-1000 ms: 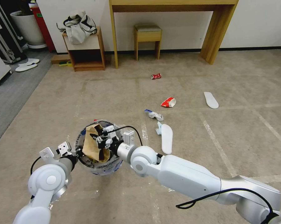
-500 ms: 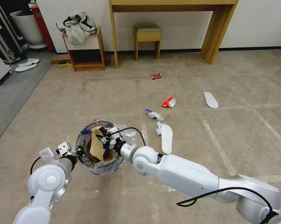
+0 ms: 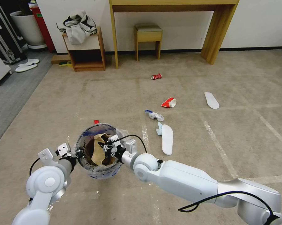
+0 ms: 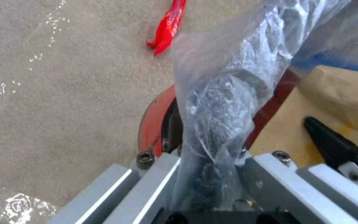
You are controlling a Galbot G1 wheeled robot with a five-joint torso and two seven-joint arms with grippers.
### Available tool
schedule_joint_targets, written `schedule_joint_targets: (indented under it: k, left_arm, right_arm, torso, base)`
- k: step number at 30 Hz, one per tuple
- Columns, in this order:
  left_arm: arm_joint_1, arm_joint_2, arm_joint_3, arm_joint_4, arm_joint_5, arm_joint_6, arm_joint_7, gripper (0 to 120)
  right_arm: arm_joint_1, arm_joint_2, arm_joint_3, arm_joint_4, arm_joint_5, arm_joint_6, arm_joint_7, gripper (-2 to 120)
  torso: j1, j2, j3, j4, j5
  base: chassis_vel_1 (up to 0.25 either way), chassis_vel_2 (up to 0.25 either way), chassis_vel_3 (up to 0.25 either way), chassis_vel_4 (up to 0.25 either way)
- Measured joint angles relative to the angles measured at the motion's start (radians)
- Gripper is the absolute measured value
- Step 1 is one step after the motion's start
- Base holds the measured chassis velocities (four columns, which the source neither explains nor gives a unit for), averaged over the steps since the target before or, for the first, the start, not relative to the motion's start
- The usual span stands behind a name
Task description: Pick up the trash bin and place the garbage on the floor into it.
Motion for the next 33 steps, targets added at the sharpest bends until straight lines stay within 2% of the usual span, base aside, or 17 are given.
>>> schedule_joint_targets:
  k: [3,4,7,9,12,14,15,16,21,26,27,29,33]
  left_arm:
    - [-0.003,-0.001,0.0,0.001,-0.001,0.0,0.0,0]
    - [-0.004,-0.003,0.001,0.003,-0.001,0.0,-0.001,0]
    - [-0.004,-0.004,0.001,0.005,0.0,0.0,-0.001,0]
    - [-0.003,-0.005,0.001,0.007,0.0,0.0,0.0,0]
    - [-0.002,-0.005,0.002,0.009,0.001,-0.001,0.0,0]
    - [-0.001,-0.008,0.003,0.015,0.004,-0.001,0.002,0]
    - [-0.001,-0.008,0.003,0.015,0.004,-0.001,0.002,0]
    - [-0.001,-0.009,0.004,0.018,0.006,-0.001,0.003,0]
    - [-0.002,-0.009,0.004,0.02,0.008,-0.001,0.004,0]
    - [-0.002,-0.011,0.005,0.02,0.009,-0.002,0.006,0]
    - [-0.002,-0.011,0.005,0.02,0.009,-0.002,0.006,0]
    - [-0.005,-0.011,0.005,0.026,0.01,-0.002,0.006,0]
    - [-0.008,-0.011,0.004,0.031,0.011,-0.002,0.008,0]
  right_arm:
    - [0.002,0.006,0.0,-0.001,0.0,0.0,0.002,2]
    - [0.004,0.01,-0.001,0.0,0.0,0.0,0.01,13]
    - [0.004,0.012,-0.001,0.004,0.0,0.0,0.015,17]
    - [0.004,0.007,0.001,0.018,0.001,-0.001,0.02,30]
    - [0.006,0.004,0.003,0.026,0.001,-0.002,0.021,36]
    - [0.01,-0.001,0.011,0.052,0.008,-0.008,0.034,47]
    - [0.01,-0.001,0.011,0.052,0.008,-0.008,0.034,47]
    - [0.016,-0.001,0.014,0.07,0.019,-0.018,0.045,56]
    - [0.03,-0.008,0.011,0.092,0.028,-0.029,0.057,67]
    - [0.049,-0.036,0.009,0.157,0.05,-0.055,0.087,90]
    - [0.049,-0.036,0.009,0.157,0.05,-0.055,0.087,90]
    - [0.058,-0.057,0.018,0.191,0.062,-0.06,0.098,98]
    - [0.061,-0.087,0.052,0.253,0.085,-0.068,0.104,100]
  torso:
    - [0.0,0.0,0.0,-0.0001,-0.0001]
    - [0.0,0.0,0.0,-0.0002,-0.0001]
    - [0.0,0.0,0.0,-0.0001,-0.0001]
    - [0.0,0.0,0.0,0.0,-0.0001]
    - [0.0,0.0,0.0,-0.0001,-0.0001]
    - [0.0,0.0,0.0,-0.0002,-0.0001]
    - [0.0,0.0,0.0,-0.0002,-0.0001]
    - [0.0,0.0,0.0,-0.0001,-0.0001]
    - [0.0,0.0,0.0,0.0,-0.0001]
    - [0.0,0.0,0.0,0.0,0.0]
    - [0.0,0.0,0.0,0.0,0.0]
    - [0.0,0.0,0.0,0.0,0.0]
    - [0.0,0.0,0.0,-0.0002,0.0]
  base:
    - [0.0,0.0,0.0,0.0]
    - [0.0,0.0,0.0,0.0]
    - [0.0,0.0,0.0,0.0]
    - [0.0,0.0,0.0,0.0]
    - [0.0,0.0,0.0,0.0]
    - [0.0,0.0,0.0,0.0]
    - [0.0,0.0,0.0,0.0]
    - [0.0,0.0,0.0,0.0]
    - [0.0,0.0,0.0,0.0]
    - [0.0,0.0,0.0,0.0]
    - [0.0,0.0,0.0,0.0]
    - [0.0,0.0,0.0,0.0]
    - [0.0,0.0,0.0,0.0]
